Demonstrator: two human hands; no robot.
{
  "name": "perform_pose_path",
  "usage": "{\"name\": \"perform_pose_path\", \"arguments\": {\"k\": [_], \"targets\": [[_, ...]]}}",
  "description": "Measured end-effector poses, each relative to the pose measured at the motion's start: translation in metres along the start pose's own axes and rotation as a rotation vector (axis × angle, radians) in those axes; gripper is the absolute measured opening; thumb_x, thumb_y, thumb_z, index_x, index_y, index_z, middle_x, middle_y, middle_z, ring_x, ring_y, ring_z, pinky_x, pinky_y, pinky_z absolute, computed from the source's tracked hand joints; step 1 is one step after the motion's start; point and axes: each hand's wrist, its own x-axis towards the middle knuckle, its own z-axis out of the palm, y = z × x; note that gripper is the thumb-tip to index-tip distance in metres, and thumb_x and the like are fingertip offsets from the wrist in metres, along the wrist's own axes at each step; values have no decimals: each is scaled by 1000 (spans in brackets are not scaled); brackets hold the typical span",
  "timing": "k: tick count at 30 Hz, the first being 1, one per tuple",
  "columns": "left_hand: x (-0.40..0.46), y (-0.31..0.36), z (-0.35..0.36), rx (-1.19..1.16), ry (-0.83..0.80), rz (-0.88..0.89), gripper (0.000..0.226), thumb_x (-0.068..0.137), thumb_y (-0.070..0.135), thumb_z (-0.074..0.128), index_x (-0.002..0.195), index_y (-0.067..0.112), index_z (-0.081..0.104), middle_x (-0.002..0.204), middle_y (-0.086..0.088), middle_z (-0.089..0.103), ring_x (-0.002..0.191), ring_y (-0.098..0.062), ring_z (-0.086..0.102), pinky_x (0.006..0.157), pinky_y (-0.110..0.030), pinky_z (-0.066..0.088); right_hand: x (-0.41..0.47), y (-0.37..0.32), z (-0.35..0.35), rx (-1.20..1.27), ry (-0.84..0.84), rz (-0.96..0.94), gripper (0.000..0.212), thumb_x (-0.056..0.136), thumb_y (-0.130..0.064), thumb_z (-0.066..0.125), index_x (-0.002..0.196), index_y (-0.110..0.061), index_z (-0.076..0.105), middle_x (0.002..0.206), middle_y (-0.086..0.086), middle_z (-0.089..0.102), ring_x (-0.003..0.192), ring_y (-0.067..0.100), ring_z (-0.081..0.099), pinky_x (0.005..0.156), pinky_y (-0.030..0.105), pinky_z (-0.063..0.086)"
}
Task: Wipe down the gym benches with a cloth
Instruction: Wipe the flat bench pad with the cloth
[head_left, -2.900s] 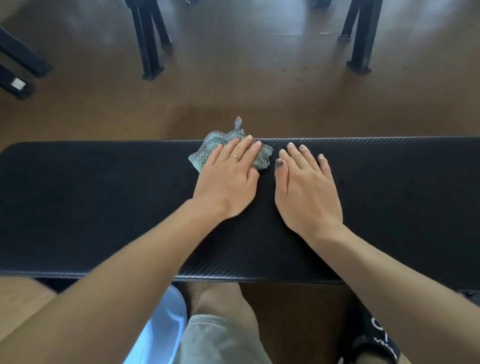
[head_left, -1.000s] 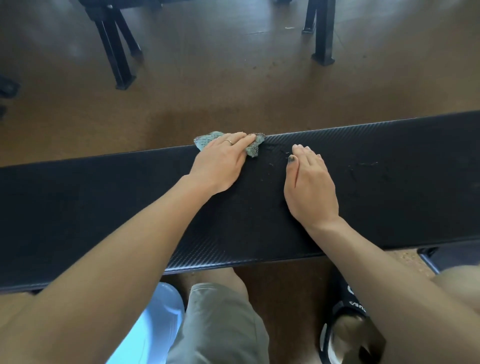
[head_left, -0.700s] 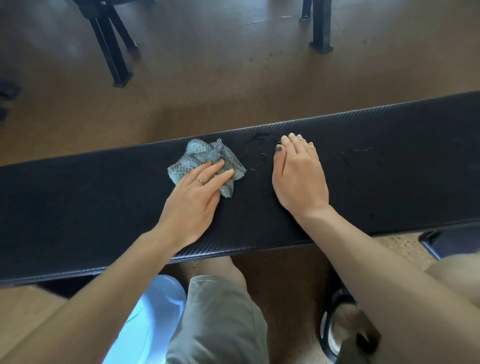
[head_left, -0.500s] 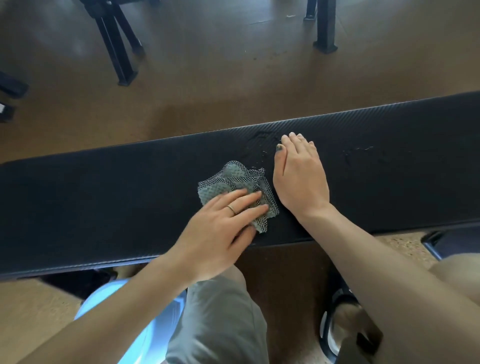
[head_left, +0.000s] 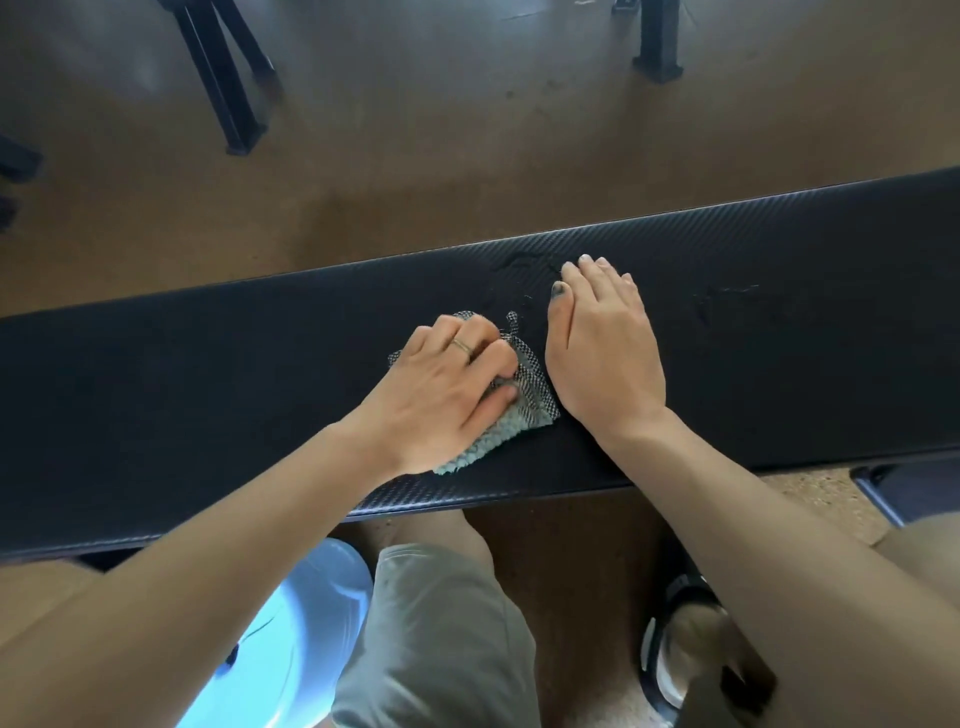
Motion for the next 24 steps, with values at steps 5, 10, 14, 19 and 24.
{"name": "perform_pose_path", "arguments": {"k": [5, 10, 14, 19, 24], "targets": [[37, -27, 7, 37, 65, -159, 43, 105, 43, 24, 115, 16, 55, 114, -10, 51, 95, -31, 47, 79, -43, 37, 6, -2, 1, 5, 13, 9, 66, 107, -37, 14, 145, -1, 54, 152, 19, 51, 148, 30, 40, 126, 45, 23], [46, -7, 10, 39, 30, -464, 36, 107, 41, 28, 122, 15, 48, 125, -11, 46, 110, -33, 43, 92, -45, 34, 3, 1, -3, 21, -11, 16, 65, 107, -37, 14, 147, -2, 52, 154, 16, 49, 150, 27, 37, 127, 41, 20], [-23, 34, 5, -11, 36, -188, 35, 102, 47, 34, 110, 18, 51, 114, -7, 50, 104, -31, 47, 88, -44, 37, -1, 1, -5, 13, -32, -1, 61, 108, -35, 17, 148, -2, 51, 157, 16, 46, 151, 27, 34, 128, 41, 19], [-25, 18, 7, -33, 26, -122, 33, 102, 52, 35, 103, 23, 50, 106, 0, 47, 98, -24, 44, 87, -41, 36, 3, -2, -4, 0, -34, 5, 60, 109, -34, 17, 145, -3, 53, 155, 17, 48, 150, 28, 36, 127, 42, 20], [9, -9, 8, -10, 67, -454, 34, 107, 47, 36, 112, 19, 53, 113, -5, 47, 105, -30, 45, 92, -44, 35, 6, -3, -8, 10, -60, 31, 55, 111, -32, 21, 148, -4, 51, 158, 14, 45, 152, 25, 33, 128, 39, 17]]}}
